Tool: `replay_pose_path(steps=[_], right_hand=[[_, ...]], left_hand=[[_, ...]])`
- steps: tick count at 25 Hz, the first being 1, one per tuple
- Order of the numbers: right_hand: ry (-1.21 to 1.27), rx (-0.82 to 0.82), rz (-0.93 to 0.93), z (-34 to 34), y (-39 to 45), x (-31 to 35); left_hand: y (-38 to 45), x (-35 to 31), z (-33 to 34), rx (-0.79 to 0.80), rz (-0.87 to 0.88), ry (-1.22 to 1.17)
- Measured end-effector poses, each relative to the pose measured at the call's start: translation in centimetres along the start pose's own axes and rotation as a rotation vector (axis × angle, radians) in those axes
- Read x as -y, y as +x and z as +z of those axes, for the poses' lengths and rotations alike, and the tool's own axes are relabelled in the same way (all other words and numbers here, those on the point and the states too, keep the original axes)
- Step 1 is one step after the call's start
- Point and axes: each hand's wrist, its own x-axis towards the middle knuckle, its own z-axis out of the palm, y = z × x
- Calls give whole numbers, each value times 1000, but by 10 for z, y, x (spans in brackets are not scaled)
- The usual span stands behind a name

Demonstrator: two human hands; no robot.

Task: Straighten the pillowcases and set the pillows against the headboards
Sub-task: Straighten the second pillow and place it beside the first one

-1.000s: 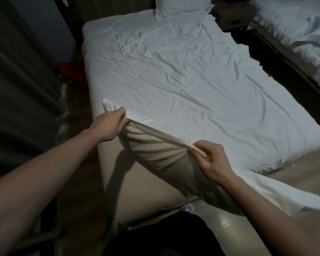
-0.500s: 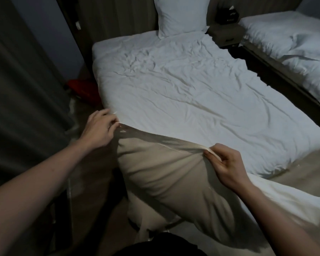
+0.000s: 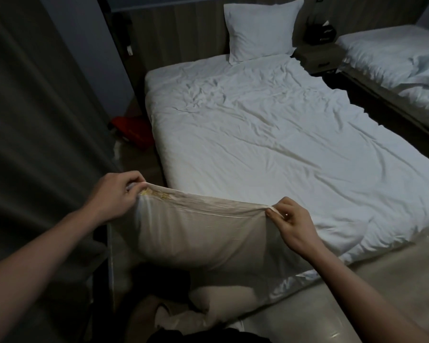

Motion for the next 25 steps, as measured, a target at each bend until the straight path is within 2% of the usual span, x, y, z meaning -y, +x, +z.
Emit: replay_pose_path(steps=[5,13,20,25], right_hand=[[-29,-70,-2,50,26,42],[-39,-223,16,154,70,139],[16,-298,0,188,125,179],[52,-299,2,196,209,176]], left_hand=[[12,66,-24,-62,19,-26],[57,180,-86,-146,-7,-195],[134,208,-137,-211,44,-77],[212,226,-147,-199,60,28]])
